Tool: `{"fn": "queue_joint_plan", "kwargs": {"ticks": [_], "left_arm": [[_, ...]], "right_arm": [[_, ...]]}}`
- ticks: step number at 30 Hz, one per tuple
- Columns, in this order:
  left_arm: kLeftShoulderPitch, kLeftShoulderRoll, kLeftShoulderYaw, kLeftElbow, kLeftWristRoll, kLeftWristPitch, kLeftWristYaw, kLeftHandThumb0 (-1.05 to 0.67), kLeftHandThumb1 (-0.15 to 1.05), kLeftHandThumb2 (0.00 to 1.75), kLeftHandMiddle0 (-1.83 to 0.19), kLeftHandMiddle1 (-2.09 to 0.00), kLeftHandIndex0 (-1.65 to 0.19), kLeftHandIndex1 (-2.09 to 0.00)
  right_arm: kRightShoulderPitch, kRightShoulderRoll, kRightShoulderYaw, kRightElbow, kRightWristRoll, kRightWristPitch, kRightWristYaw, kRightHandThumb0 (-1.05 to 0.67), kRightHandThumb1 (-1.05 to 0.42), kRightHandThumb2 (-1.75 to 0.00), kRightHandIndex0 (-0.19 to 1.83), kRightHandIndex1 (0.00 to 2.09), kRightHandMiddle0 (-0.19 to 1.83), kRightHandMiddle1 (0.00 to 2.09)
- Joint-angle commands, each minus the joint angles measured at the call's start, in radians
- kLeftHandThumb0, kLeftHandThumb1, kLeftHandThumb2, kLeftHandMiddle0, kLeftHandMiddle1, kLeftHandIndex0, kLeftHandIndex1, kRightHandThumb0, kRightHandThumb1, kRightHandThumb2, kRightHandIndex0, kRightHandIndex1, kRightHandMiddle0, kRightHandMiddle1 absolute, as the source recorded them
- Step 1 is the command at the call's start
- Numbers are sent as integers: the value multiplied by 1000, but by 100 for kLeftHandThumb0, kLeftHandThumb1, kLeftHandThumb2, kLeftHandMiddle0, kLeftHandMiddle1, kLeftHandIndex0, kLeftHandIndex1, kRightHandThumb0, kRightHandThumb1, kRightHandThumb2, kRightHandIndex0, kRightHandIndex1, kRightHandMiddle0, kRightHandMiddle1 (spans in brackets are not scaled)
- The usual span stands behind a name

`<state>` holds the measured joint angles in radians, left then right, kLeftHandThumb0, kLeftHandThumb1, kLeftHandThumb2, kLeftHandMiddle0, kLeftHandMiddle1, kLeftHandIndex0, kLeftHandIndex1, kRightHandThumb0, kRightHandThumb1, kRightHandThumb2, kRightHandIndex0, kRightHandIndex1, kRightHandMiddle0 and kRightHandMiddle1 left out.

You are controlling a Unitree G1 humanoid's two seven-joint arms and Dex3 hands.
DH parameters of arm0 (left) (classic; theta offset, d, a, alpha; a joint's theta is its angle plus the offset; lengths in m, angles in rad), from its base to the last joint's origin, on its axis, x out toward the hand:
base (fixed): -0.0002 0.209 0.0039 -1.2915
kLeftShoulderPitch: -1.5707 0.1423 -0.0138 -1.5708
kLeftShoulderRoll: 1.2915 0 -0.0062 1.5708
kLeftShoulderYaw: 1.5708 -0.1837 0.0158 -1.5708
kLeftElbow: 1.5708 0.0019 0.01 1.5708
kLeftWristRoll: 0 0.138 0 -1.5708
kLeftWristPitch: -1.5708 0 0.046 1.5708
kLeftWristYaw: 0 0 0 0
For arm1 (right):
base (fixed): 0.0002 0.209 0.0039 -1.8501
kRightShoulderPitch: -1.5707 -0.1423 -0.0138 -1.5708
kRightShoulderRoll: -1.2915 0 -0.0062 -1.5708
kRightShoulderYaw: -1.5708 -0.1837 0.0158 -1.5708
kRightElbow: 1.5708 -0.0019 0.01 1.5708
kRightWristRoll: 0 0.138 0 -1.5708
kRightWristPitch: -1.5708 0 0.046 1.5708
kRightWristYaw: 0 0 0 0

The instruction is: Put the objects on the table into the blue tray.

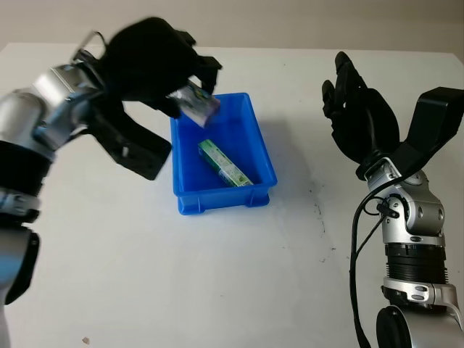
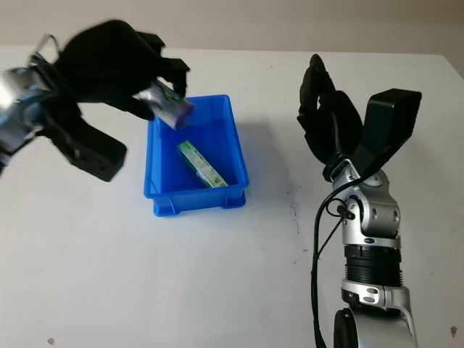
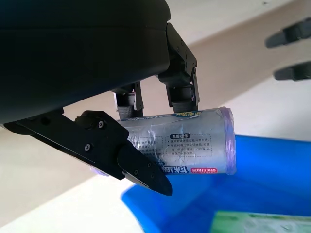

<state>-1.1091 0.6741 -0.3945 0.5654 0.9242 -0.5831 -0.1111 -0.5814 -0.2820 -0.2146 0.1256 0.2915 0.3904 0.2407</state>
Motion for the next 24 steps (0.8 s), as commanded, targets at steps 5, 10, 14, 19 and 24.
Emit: {"fn": "queue_joint_plan", "kwargs": {"ticks": [5,10,14,19,24], "left_arm": [[-22,-44,-58,26,10,-21,1,-9,96,6,-38,-134,-37,-134],[12,-64,-104,39,27,-64,43,-3,97,6,-36,-122,-36,-139],[14,-66,-117,55,26,-92,78,-2,101,6,-31,-159,-24,-174],[14,-65,-109,59,-15,-100,66,-45,99,6,-14,-72,1,-88],[13,-35,-108,-26,26,-39,-5,-69,105,44,8,-5,18,-14]], "right_arm": [[12,-9,-10,-33,3,-1,-6,-70,-105,-73,-19,0,-19,0],[17,-12,-12,-42,8,5,-3,-70,-105,-73,-19,0,-19,0],[18,-12,-10,-41,6,3,-1,-70,-105,-73,-19,0,-19,0],[18,-10,-10,-41,4,4,-4,-70,-105,-73,-19,0,-19,0],[15,-7,-6,-36,5,7,-1,-70,-105,-74,-19,0,-19,0]]}}
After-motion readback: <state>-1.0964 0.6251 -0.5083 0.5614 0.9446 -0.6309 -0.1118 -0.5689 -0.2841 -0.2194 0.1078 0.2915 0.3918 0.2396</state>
